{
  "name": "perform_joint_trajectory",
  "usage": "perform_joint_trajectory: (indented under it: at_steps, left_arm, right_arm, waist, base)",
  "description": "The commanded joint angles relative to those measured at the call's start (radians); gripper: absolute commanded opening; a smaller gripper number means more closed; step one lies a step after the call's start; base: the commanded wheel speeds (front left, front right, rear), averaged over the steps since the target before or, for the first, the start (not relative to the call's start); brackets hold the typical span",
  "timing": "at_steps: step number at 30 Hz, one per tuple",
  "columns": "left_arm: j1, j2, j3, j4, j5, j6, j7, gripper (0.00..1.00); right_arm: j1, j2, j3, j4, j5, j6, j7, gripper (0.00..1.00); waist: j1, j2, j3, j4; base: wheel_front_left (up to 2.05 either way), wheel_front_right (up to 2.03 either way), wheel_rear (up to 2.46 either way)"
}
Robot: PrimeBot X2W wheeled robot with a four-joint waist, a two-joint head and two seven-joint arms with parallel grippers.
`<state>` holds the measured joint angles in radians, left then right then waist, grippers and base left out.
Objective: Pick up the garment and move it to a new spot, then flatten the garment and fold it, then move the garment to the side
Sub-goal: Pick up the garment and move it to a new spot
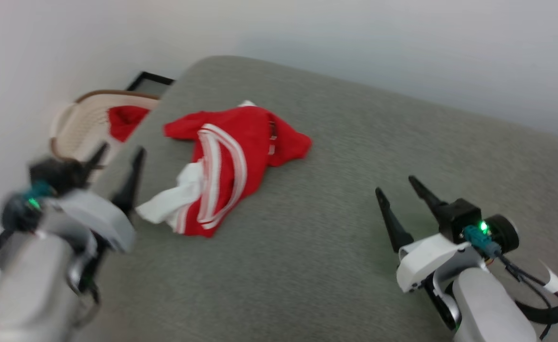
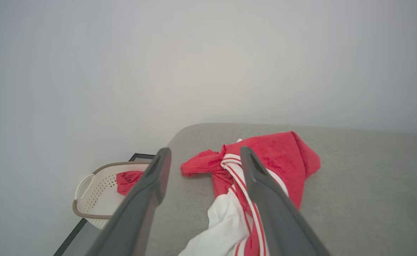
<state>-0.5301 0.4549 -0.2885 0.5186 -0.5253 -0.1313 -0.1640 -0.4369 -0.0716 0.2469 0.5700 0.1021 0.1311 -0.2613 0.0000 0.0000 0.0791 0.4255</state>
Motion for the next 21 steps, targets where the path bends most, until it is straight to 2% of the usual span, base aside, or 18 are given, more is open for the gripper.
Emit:
perform_joint_trajectory:
  at_steps: [1,3,6,10,16,21]
  left_arm:
    - [-0.036,0.022,-0.013,0.020,-0.023,0.002,0.003,1.00]
    - [-0.102,0.042,-0.048,0.062,-0.101,0.002,0.025,1.00]
    - [-0.184,0.102,-0.121,0.135,-0.181,0.002,0.093,1.00]
    - [-0.247,0.189,-0.234,0.184,-0.330,0.002,0.256,1.00]
    - [-0.279,0.282,-0.352,0.201,-0.533,0.002,0.516,1.00]
    - [-0.289,0.322,-0.391,0.225,-0.628,0.002,0.576,1.00]
  right_arm:
    - [-0.017,0.000,-0.006,-0.007,-0.012,-0.001,-0.005,1.00]
    - [-0.028,0.002,-0.018,-0.015,-0.022,-0.001,-0.005,1.00]
    - [-0.036,0.007,-0.027,-0.031,-0.034,-0.001,-0.005,1.00]
    - [-0.054,0.014,-0.029,-0.046,-0.041,-0.001,-0.005,1.00]
    - [-0.055,0.019,-0.042,-0.069,-0.050,-0.001,-0.005,1.00]
    - [-0.066,0.020,-0.037,-0.085,-0.054,-0.001,-0.005,1.00]
  waist:
    - [0.0000,0.0000,0.145,-0.169]
    - [0.0000,0.0000,0.174,-0.211]
    - [0.0000,0.0000,0.207,-0.271]
    - [0.0000,0.0000,0.234,-0.342]
    - [0.0000,0.0000,0.251,-0.413]
    - [0.0000,0.0000,0.280,-0.462]
  base:
    - [0.00,0.00,0.00]
    - [0.00,0.00,0.00]
    - [0.00,0.00,0.00]
    - [0.00,0.00,0.00]
    - [0.00,0.00,0.00]
    - [0.00,0.00,0.00]
